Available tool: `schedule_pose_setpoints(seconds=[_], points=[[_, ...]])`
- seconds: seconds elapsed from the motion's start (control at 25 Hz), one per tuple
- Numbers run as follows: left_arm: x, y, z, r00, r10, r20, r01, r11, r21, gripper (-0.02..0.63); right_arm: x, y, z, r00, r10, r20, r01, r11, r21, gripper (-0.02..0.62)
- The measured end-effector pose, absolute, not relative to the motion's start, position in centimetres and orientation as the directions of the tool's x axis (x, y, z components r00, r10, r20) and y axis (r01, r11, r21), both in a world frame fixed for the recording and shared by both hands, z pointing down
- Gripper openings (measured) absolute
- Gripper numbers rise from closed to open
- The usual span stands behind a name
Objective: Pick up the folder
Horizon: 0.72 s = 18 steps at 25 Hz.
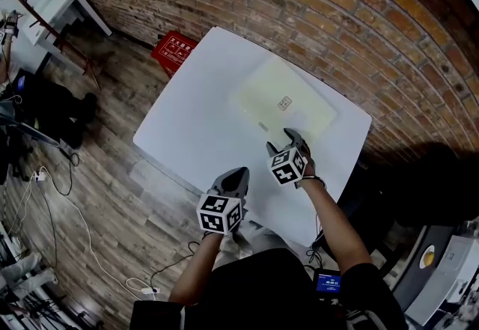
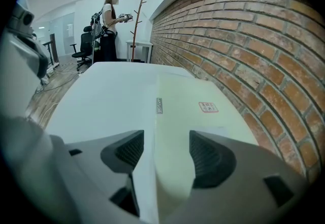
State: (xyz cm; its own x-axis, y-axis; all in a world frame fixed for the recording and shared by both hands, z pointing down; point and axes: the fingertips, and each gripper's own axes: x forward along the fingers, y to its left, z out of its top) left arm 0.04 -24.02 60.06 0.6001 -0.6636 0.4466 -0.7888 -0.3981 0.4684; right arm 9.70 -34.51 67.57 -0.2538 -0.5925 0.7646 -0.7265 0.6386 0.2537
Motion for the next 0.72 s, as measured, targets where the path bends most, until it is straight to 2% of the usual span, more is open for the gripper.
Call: schedule_pose_setpoints(seconds=[0.72], points=[[-1.2,-20.4,59.6,0.622,-0.639,0.453,-0.773,-0.411,0.482,0.019,8.1,-29.8,67.8,-0.245,-0.588,0.771,-0.716,0.646,0.265,0.275]])
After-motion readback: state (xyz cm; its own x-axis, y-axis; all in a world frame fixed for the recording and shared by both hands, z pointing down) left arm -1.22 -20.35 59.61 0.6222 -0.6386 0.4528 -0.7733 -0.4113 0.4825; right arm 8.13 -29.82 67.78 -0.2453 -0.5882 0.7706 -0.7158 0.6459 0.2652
